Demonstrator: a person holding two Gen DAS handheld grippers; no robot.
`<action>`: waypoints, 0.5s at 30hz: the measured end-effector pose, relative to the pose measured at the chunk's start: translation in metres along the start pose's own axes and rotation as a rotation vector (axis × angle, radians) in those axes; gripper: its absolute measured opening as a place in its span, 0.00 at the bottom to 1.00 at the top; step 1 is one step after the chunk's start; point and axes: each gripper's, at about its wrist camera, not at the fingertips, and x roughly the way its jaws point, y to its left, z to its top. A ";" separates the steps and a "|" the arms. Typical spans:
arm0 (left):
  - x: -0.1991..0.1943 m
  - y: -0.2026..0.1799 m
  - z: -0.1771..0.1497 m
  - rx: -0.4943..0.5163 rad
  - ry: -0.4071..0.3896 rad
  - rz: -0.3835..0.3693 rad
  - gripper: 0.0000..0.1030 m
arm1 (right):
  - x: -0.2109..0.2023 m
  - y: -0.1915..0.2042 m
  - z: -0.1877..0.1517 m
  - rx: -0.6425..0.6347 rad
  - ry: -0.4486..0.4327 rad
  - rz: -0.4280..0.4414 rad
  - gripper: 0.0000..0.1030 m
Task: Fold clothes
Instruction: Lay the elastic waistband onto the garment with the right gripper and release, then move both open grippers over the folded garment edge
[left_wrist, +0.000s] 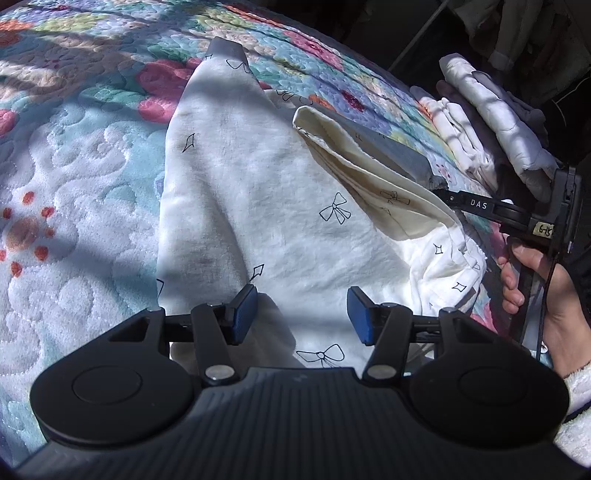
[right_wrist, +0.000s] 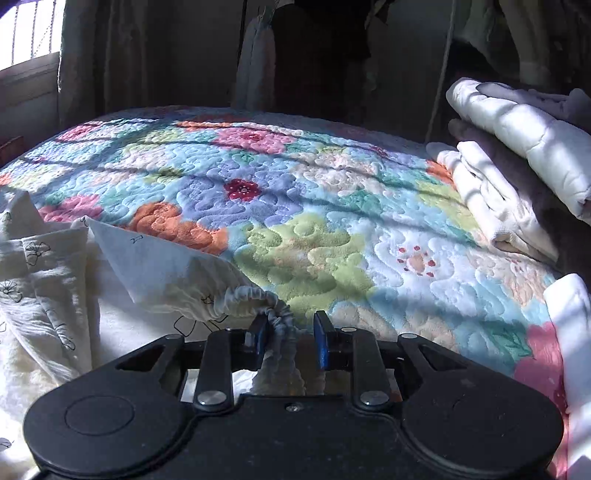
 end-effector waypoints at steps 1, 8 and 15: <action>0.000 0.000 0.000 -0.001 -0.001 0.000 0.52 | 0.000 -0.003 0.001 0.040 0.012 0.009 0.29; -0.010 0.004 0.004 -0.035 -0.023 -0.014 0.52 | -0.053 0.025 -0.006 -0.012 -0.042 0.006 0.52; -0.030 0.016 0.011 -0.069 -0.085 0.020 0.53 | -0.086 0.089 -0.021 -0.336 -0.044 0.260 0.59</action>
